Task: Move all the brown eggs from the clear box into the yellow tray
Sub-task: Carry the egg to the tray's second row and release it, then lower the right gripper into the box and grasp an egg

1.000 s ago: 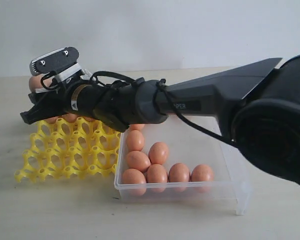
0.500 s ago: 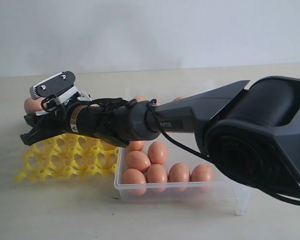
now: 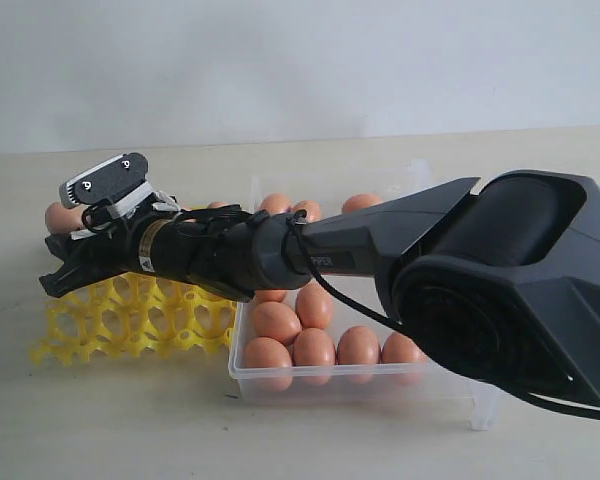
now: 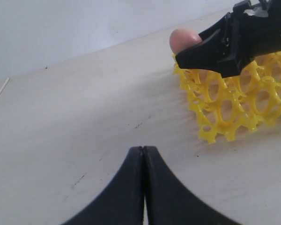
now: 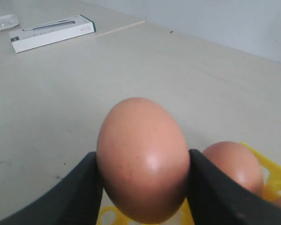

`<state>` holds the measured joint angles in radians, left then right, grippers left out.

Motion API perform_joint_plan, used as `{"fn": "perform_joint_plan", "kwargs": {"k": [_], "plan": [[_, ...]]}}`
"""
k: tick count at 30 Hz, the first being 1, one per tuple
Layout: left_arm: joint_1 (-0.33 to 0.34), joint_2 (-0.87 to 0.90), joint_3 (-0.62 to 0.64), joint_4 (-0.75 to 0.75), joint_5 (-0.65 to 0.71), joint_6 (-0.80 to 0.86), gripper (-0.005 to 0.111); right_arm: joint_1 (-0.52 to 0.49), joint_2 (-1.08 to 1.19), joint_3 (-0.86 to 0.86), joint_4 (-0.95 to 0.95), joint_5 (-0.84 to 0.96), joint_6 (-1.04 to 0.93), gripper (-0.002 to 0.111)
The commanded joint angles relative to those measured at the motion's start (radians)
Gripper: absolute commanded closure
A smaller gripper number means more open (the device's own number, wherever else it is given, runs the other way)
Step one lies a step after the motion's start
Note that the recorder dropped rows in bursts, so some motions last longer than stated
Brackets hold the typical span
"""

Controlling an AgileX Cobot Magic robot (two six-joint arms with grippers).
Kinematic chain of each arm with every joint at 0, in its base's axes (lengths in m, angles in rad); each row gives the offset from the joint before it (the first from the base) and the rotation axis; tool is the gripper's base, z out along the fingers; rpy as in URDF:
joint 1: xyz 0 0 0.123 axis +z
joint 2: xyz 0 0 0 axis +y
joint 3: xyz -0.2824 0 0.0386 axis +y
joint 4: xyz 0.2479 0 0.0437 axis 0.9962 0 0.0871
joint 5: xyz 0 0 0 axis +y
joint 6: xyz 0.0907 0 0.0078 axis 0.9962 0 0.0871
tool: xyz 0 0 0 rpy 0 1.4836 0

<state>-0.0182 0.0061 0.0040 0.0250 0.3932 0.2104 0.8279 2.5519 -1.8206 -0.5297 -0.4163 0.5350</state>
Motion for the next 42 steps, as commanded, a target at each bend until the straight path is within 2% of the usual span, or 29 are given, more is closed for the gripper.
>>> {"fn": "perform_joint_plan", "kwargs": {"k": [1, 4, 10, 15, 20, 23, 28, 36, 42], "plan": [[-0.002, -0.006, -0.004, 0.000, -0.005, -0.006, 0.107, 0.001, 0.000, -0.011, -0.006, 0.009, 0.000, 0.097], [-0.002, -0.006, -0.004, 0.000, -0.005, -0.008, 0.107, 0.001, 0.000, -0.011, -0.004, 0.026, 0.000, 0.090], [-0.002, -0.006, -0.004, 0.000, -0.005, -0.006, 0.107, 0.001, 0.000, -0.011, 0.000, 0.058, 0.000, 0.064], [-0.002, -0.006, -0.004, 0.000, -0.005, -0.006, 0.107, 0.001, 0.000, -0.011, 0.005, 0.082, 0.000, 0.048], [-0.002, -0.006, -0.004, 0.000, -0.005, -0.006, 0.107, 0.001, -0.004, -0.011, 0.007, 0.091, 0.000, 0.045], [-0.002, -0.006, -0.004, 0.000, -0.005, -0.006, 0.107, 0.001, -0.033, -0.011, 0.007, 0.170, 0.012, 0.045], [-0.002, -0.006, -0.004, 0.000, -0.005, -0.006, 0.107, 0.001, -0.178, -0.011, 0.011, 0.483, 0.012, 0.045], [-0.002, -0.006, -0.004, 0.000, -0.005, -0.006, 0.107, -0.004, -0.482, -0.011, 0.278, 1.084, -0.210, 0.046], [-0.002, -0.006, -0.004, 0.000, -0.005, -0.006, 0.107, -0.063, -0.540, -0.011, 0.303, 1.534, -0.231, 0.046]]}}
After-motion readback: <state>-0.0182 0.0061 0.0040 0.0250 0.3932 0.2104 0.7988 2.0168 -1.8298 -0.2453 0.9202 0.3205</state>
